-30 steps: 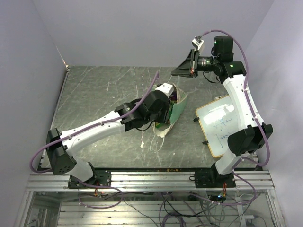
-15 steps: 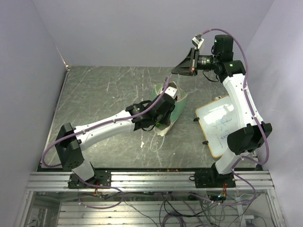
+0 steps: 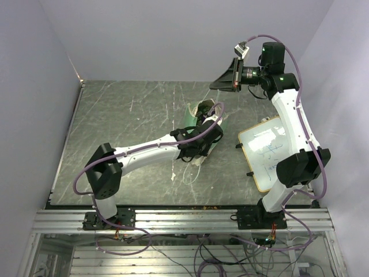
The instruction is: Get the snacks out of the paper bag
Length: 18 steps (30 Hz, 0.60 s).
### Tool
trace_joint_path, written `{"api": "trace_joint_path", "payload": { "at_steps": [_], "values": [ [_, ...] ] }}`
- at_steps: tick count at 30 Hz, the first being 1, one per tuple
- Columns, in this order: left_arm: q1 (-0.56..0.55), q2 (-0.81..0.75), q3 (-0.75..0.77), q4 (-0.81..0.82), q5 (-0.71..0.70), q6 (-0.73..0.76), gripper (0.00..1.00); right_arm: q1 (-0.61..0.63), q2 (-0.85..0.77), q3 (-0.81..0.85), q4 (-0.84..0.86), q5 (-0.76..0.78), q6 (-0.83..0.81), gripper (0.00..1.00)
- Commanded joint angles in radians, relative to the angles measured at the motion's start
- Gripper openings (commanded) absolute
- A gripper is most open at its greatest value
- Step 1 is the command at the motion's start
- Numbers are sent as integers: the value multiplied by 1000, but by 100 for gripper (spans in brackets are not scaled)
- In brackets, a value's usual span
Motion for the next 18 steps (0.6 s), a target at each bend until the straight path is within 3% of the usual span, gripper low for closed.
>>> {"api": "trace_joint_path", "payload": {
  "at_steps": [1,18],
  "values": [
    [-6,21,46,-15,-79,44,40,-18,-12,32,61,-47,18,0],
    [-6,-27,51,-71,-205,22,44,-28,-8,17,91,-81,26,0]
  ]
}}
